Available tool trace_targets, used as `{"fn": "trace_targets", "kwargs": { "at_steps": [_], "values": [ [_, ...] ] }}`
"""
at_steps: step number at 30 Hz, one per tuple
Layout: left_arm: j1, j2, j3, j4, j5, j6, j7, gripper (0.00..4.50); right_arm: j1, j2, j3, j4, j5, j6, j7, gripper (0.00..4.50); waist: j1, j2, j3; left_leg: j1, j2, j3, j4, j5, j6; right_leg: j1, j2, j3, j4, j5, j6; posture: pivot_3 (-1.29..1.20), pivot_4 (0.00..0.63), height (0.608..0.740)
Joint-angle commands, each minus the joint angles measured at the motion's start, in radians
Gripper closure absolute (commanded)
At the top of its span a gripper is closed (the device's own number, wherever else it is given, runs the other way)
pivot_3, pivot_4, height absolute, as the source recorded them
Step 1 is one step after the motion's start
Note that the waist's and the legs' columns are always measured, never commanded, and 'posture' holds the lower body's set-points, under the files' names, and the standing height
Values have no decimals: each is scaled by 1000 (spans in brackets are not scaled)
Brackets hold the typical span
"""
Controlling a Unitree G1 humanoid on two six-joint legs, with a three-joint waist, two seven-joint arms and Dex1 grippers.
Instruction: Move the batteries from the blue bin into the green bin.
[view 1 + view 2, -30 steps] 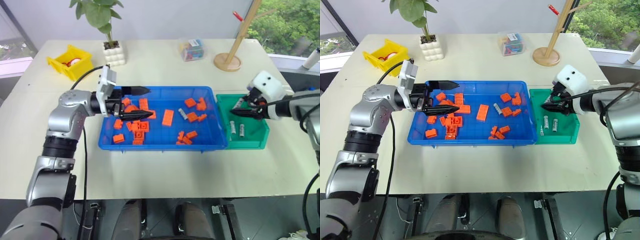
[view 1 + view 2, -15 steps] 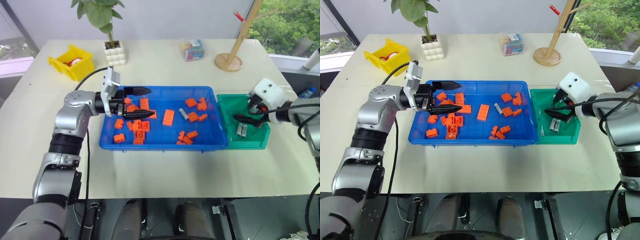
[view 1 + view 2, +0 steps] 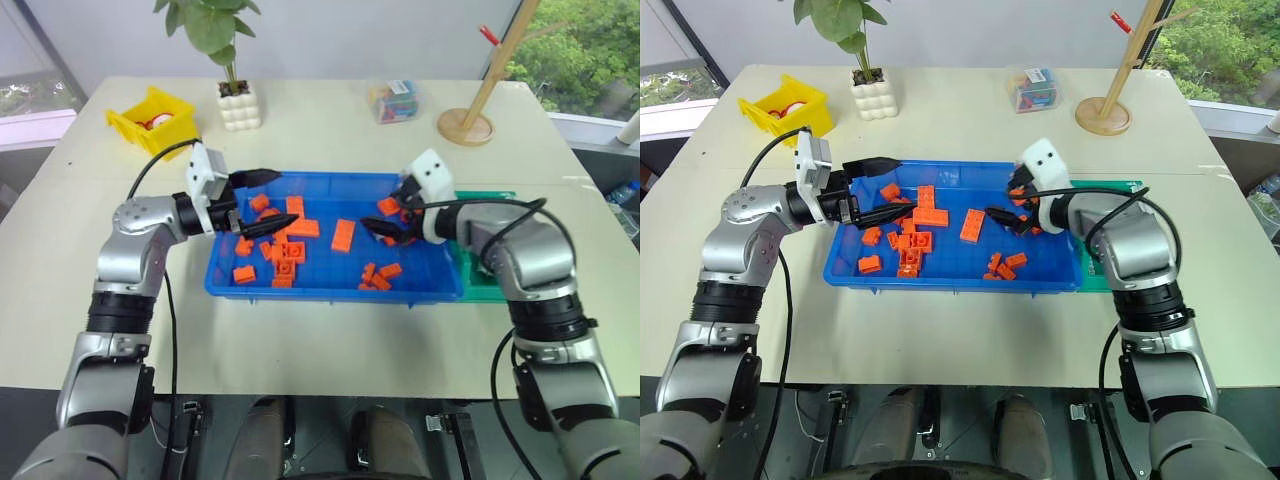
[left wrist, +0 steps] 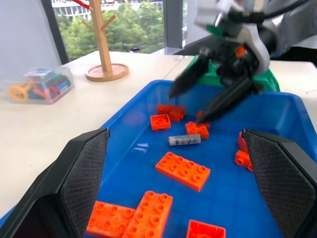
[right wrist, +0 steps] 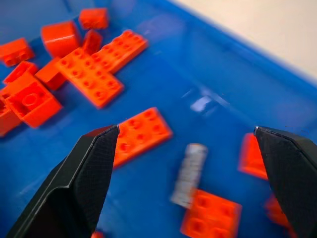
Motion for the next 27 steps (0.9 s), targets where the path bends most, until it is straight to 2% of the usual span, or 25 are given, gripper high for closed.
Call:
{"fn": "trace_targets", "kwargs": {
  "at_steps": [1,16,19,25,26,27],
  "values": [
    [18,17,42,-73,-25,12,32,0,-12,9,22,13,-6,-20,-12,19,-2,0,0,0,0,0,0,0,0,0,0,0,0,0,0,0,150,739],
    [119,27,80,-218,-62,70,134,0,-47,19,105,256,-61,-149,20,19,-8,0,0,0,0,0,0,0,0,-1,0,0,0,0,0,0,150,739],
    [132,27,80,-233,-60,69,145,0,-57,26,110,309,-68,-174,32,828,-12,0,0,0,0,0,0,0,0,0,0,0,0,0,0,0,150,739],
    [144,31,85,-246,-64,72,157,0,-77,34,113,342,-76,-193,51,3939,-19,0,0,0,1,0,-1,0,0,0,0,0,0,0,0,0,150,739],
    [146,33,87,-246,-65,71,157,0,-78,34,114,342,-78,-194,54,4381,-19,0,0,1,1,0,-1,0,0,0,0,0,0,0,0,0,150,739],
    [148,34,87,-248,-66,72,158,0,-79,33,114,340,-80,-194,57,4430,-20,0,0,1,1,0,-1,0,0,0,0,0,0,0,0,0,150,739]
  ]
}}
